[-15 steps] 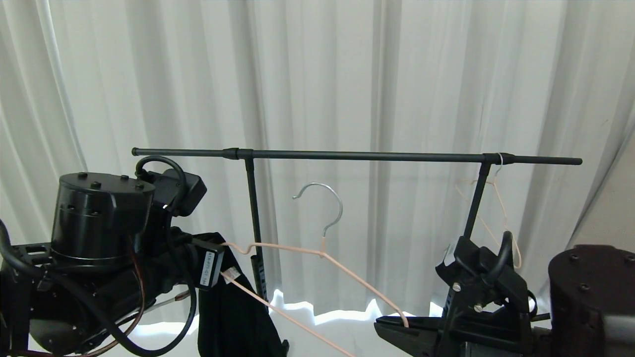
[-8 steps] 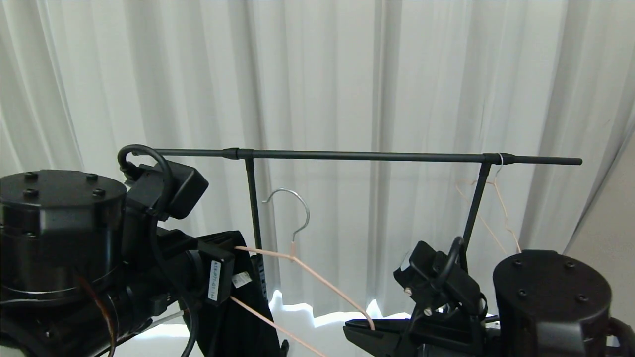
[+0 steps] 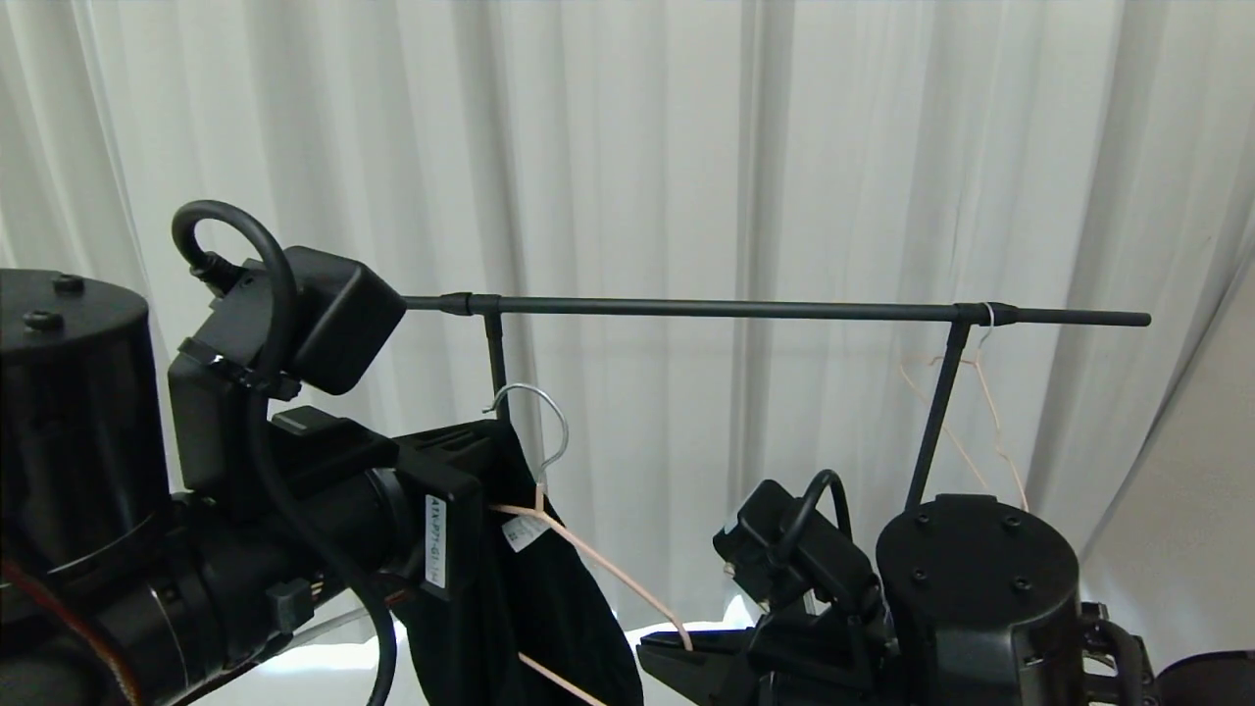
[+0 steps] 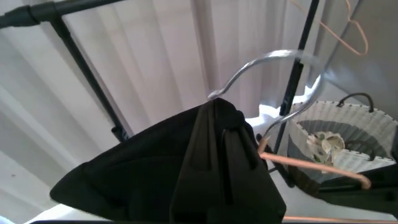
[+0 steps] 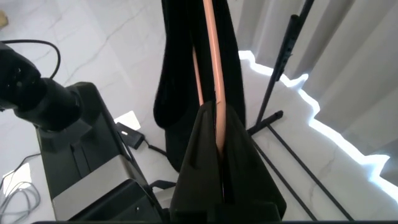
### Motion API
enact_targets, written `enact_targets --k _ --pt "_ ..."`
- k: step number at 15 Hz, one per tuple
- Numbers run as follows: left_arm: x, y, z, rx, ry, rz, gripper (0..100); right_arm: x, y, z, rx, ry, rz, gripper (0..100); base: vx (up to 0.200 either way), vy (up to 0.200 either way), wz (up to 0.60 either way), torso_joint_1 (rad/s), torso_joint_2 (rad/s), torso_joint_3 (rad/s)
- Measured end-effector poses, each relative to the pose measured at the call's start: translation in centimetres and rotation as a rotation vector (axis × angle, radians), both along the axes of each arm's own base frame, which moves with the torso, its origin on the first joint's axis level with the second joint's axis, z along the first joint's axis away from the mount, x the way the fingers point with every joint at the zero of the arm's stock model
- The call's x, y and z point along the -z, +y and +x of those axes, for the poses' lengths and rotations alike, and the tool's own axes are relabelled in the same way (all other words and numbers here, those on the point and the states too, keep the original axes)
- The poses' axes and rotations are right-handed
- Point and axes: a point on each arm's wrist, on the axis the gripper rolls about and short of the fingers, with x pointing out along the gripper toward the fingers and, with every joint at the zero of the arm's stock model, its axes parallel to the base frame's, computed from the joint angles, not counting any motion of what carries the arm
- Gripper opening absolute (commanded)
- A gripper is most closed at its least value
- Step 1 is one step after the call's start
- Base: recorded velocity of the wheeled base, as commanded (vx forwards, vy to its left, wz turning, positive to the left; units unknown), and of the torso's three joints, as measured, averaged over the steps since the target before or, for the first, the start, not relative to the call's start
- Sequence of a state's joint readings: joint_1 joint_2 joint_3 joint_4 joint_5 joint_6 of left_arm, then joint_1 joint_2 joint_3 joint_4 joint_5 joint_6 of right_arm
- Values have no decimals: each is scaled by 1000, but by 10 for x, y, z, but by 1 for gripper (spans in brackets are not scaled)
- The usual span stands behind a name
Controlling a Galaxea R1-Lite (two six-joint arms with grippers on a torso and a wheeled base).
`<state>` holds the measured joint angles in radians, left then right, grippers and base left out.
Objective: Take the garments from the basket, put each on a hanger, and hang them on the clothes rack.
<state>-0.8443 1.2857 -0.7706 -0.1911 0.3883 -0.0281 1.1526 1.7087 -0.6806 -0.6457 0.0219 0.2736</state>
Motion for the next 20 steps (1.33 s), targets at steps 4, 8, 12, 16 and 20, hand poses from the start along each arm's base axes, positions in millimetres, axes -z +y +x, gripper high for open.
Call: enact_targets --k 4,8,12,16,20 --pt "1 -4 -5 -38 -17 21 0 -1 2 1 2 -7 18 0 0 0 0 0 0 0" --pt "1 -3 -5 -98 -32 33 0 -4 -1 1 29 -22 30 0 0 0 0 0 0 0" --pt "0 -2 -4 -110 -38 33 100 -6 -4 6 65 -32 33 0 0 0 0 0 0 0" --pt "-2 1 -4 -135 -47 31 100 -11 -11 12 105 -51 44 0 0 0 0 0 0 0" --pt "-4 9 -1 -198 -59 23 100 -20 -19 15 118 -104 85 0 0 0 0 0 0 0"
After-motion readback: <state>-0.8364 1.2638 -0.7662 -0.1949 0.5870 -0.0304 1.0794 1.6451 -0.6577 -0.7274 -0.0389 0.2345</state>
